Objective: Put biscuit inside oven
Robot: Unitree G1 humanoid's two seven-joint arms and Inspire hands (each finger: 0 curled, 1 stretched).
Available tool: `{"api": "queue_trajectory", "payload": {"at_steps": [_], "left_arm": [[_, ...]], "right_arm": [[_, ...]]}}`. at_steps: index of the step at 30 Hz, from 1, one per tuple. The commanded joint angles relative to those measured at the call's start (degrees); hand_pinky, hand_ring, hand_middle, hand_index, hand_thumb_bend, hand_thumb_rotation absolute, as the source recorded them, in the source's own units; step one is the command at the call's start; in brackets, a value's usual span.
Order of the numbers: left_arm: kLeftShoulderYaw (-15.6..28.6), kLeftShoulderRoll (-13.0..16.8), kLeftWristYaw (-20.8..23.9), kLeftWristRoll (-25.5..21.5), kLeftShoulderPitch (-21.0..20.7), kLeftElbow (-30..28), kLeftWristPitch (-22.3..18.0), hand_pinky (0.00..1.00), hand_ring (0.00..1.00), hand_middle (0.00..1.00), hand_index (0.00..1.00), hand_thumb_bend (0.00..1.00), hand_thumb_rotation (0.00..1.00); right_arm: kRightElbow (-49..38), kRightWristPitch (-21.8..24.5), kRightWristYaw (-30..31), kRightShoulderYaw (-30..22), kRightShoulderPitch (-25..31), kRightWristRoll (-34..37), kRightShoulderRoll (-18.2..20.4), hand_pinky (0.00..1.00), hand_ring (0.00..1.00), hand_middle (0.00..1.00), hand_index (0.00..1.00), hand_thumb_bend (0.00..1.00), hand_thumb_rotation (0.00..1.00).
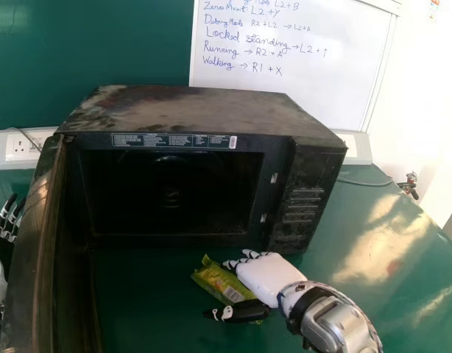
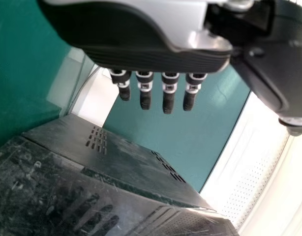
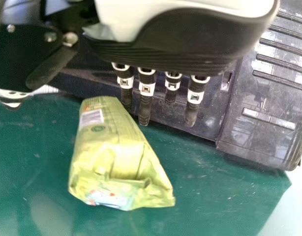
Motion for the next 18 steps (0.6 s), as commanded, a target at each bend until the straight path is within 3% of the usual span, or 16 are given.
{"api": "queue_trajectory", "payload": {"at_steps": [1,18], "left_arm": [[-0.37,-2.46,-0.05,-0.36,1.81,1.85,0.18,0.00,0.71,0.81,0.97,0.00,0.00],[-0.39,-2.46,0.02,-0.17,1.93,1.78,0.11,0.00,0.71,0.80,0.96,0.00,0.00]], "right_arm": [[0.43,-0.41,1.01,0.67,-0.55,-0.87,0.06,0.86,0.90,0.87,0.94,1.00,0.63],[0.69,0.46,5.03,-0.31,-1.84,-3.74,-0.01,0.91,0.92,0.90,0.96,1.00,0.63]]}}
